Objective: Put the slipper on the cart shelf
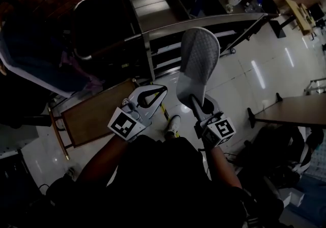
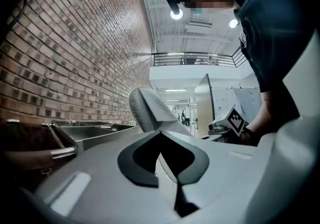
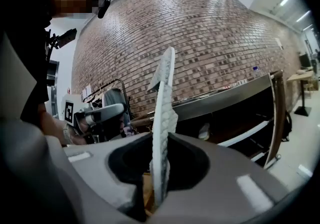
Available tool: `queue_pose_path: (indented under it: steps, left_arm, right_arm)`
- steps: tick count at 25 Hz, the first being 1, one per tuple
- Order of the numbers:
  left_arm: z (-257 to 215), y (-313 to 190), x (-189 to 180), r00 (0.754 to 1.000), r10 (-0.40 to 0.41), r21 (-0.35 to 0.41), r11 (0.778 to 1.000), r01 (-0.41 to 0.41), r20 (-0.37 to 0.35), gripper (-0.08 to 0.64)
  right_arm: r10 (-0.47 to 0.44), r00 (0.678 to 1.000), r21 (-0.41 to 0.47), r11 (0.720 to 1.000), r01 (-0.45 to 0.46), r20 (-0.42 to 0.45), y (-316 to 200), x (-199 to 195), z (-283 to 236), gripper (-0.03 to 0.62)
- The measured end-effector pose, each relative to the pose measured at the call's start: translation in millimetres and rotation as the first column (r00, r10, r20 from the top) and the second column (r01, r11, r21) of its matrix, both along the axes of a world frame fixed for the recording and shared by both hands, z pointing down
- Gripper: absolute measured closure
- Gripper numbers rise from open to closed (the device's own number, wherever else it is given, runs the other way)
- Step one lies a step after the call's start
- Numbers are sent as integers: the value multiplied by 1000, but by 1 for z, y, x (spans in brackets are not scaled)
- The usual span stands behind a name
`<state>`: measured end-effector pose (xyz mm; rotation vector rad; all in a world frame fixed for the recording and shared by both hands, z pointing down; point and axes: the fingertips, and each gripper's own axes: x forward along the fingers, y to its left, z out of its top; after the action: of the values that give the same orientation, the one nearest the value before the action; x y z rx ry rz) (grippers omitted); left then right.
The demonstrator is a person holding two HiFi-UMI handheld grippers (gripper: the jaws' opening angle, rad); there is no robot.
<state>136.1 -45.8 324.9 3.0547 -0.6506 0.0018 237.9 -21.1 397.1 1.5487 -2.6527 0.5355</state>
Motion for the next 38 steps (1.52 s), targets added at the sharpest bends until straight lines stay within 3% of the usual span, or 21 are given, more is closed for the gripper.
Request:
queue_pose_path:
  steps: [5,10,21,27,31,34,38]
  left_arm:
    - [15,-22,63,1000,-26,-6,1000,26,17,557]
    - [36,-36,89,998,-39,-32,999,41,49,557]
    - [94,-74,72,993,-79,-86,993,87,90,557]
    - [116,-92,59,992,-92,-121,987,102,90,557]
    - [121,-97,54,991,-97,-136,985,109,89,557]
    - [124,-105,48,991,-105,-142,983,116,84,557]
    - [126,-116,39,990,-117,-149,980,128,80,557]
  right_arm:
    - [-35,999,-85,996,36,18,-14,57,47,526]
    - [-67,997,-199,977,74,41,-28,75,106,526]
    - [-127,987,-389,908,157,102,-49,48,195,526]
    - [-127,957,-505,827,248,261,-85,23,243,526]
    - [-151,941,-547,781,301,303,-114,6,264,526]
    - [-159,929,-554,765,329,333,-142,-7,267,526]
    - [-144,923,-552,764,334,358,-189,-17,267,526]
